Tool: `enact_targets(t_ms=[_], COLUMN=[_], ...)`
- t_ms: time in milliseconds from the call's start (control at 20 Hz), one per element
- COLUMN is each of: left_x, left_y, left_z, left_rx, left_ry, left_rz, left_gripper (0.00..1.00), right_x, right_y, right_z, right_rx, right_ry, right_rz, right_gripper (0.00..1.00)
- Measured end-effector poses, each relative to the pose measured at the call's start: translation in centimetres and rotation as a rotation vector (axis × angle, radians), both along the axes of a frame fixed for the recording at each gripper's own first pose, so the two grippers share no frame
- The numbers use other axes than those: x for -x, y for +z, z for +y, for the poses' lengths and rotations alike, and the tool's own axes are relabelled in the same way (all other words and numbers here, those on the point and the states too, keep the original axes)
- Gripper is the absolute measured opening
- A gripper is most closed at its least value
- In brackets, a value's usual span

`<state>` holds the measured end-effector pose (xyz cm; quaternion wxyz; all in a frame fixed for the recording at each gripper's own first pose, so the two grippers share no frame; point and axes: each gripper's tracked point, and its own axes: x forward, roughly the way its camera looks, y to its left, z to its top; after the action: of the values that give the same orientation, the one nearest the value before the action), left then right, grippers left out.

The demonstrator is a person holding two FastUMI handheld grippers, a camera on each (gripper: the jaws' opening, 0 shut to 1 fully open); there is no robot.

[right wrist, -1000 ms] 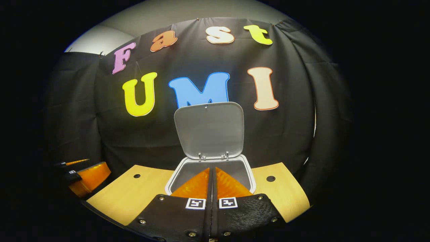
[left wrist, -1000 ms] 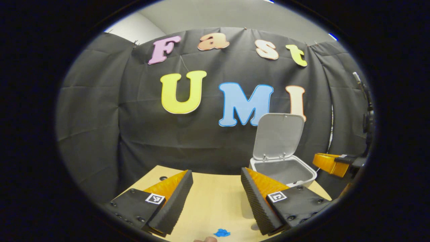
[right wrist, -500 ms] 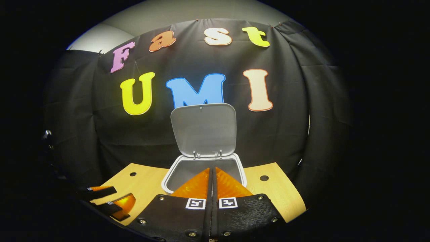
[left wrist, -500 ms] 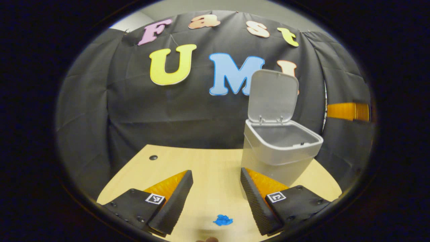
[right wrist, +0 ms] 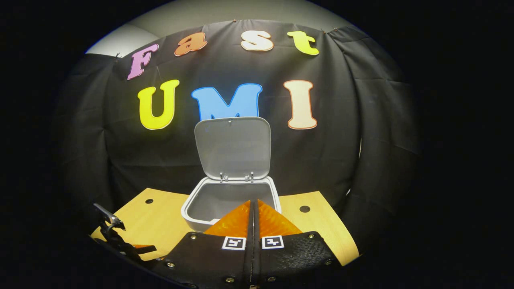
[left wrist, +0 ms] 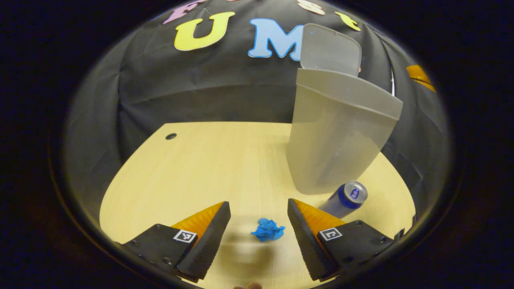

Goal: Press the lid of the desktop garbage bin to open it, pick up the crumpled paper on the desktop and throw it into the bin, then pick up the pop can on the desktop and drop it into the bin, and finally close the garbage bin lid.

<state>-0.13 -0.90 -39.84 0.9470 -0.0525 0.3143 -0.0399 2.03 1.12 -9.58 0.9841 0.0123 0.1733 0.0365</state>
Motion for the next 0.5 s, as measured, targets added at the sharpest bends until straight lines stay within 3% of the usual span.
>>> enact_targets(t_ms=[300, 500], left_x=[0.2, -0.2], left_y=[-5.6, -6.9], left_z=[-0.5, -0.2], left_rx=[0.016, 0.023], left_ry=[-0.012, -0.011], left_rz=[0.113, 0.152], left_gripper=[0.95, 0.95], right_x=[0.6, 1.1], right_y=[-0.7, -1.3], right_z=[-1.2, -1.9], right_rx=[0.013, 0.017], right_ry=[-0.024, -0.04], right_rz=[0.023, 0.043], right_gripper=[0.0, 0.01])
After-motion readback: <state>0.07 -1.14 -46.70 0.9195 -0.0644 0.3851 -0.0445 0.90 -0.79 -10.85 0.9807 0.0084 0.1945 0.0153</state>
